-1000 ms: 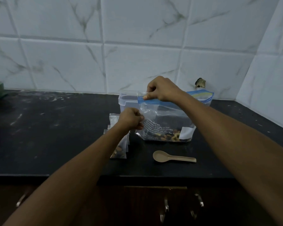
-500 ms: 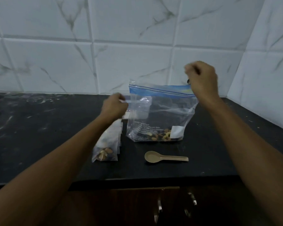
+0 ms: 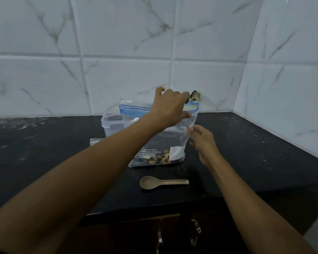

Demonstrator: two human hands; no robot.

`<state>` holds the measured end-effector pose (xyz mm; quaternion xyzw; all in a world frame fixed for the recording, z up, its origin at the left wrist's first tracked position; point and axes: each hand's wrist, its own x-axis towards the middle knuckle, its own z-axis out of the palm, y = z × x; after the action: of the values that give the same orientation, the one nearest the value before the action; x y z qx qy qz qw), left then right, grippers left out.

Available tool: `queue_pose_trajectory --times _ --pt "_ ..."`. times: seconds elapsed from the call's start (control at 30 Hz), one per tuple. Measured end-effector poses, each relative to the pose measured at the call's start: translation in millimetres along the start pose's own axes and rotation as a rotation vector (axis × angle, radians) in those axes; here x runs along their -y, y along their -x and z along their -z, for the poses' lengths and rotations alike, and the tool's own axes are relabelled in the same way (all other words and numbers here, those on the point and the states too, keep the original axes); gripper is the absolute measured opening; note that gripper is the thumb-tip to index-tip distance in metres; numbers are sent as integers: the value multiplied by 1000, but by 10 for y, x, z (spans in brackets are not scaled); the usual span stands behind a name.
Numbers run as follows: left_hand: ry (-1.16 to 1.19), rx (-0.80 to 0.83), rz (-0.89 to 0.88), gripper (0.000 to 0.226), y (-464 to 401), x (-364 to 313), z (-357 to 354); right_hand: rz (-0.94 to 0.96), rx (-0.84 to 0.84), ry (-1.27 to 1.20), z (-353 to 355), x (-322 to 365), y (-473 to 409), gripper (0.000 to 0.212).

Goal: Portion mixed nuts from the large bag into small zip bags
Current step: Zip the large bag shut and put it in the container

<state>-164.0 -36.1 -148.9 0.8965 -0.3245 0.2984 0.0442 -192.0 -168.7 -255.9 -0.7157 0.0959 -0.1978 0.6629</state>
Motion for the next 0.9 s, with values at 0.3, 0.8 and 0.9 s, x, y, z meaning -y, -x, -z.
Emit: queue_pose_trajectory --times 0.3,0.8,0.9 --pt "-36 6 -21 14 -79 -40 -124 26 122 -6 68 -103 26 24" --pt "402 135 88 31 -288 114 302 140 196 60 96 -221 69 14" --pt "386 262 63 39 -367 14 306 150 194 91 85 -191 72 11"
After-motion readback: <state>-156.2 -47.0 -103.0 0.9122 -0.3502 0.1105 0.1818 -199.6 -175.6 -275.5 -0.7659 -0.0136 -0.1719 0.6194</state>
